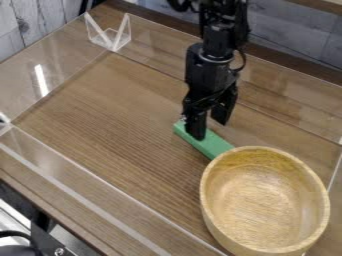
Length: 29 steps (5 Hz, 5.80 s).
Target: Put green object into wooden bowl
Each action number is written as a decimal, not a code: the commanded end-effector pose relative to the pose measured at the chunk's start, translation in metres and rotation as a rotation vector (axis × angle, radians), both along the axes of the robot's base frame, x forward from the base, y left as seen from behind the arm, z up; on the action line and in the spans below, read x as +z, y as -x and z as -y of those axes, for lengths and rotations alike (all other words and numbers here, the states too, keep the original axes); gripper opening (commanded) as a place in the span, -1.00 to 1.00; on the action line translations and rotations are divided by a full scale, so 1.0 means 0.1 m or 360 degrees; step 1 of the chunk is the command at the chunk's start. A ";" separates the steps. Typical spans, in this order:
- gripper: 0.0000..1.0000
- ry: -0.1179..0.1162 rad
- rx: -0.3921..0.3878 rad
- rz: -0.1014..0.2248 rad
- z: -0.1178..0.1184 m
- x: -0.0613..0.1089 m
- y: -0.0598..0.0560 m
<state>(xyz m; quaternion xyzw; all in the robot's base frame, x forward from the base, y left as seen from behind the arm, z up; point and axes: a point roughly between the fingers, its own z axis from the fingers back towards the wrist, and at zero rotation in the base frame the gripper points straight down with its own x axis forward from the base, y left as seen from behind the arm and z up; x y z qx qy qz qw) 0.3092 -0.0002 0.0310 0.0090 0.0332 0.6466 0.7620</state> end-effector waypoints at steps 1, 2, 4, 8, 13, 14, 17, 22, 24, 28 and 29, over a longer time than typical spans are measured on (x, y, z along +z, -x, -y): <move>1.00 -0.0002 0.0072 0.0091 -0.15 0.15 -0.01; 1.00 0.0003 0.0061 0.0075 -0.03 0.17 0.07; 1.00 0.0012 0.0040 0.0066 0.14 0.27 0.22; 1.00 -0.0013 -0.0058 0.0072 -0.09 0.31 0.12; -1.00 -0.0027 0.0124 0.0035 -0.22 0.31 0.15; -1.00 -0.0006 0.0210 0.0026 -0.23 0.37 0.05; -1.00 -0.0020 0.0332 0.0036 -0.24 0.18 0.04; -1.00 0.0057 0.0114 0.0005 0.02 0.51 -0.01; 1.00 0.0061 0.0018 0.0002 0.01 0.36 0.05; 1.00 0.0059 -0.0019 -0.0007 0.00 0.61 -0.02; -1.00 0.0051 0.0061 -0.0009 0.10 0.55 0.02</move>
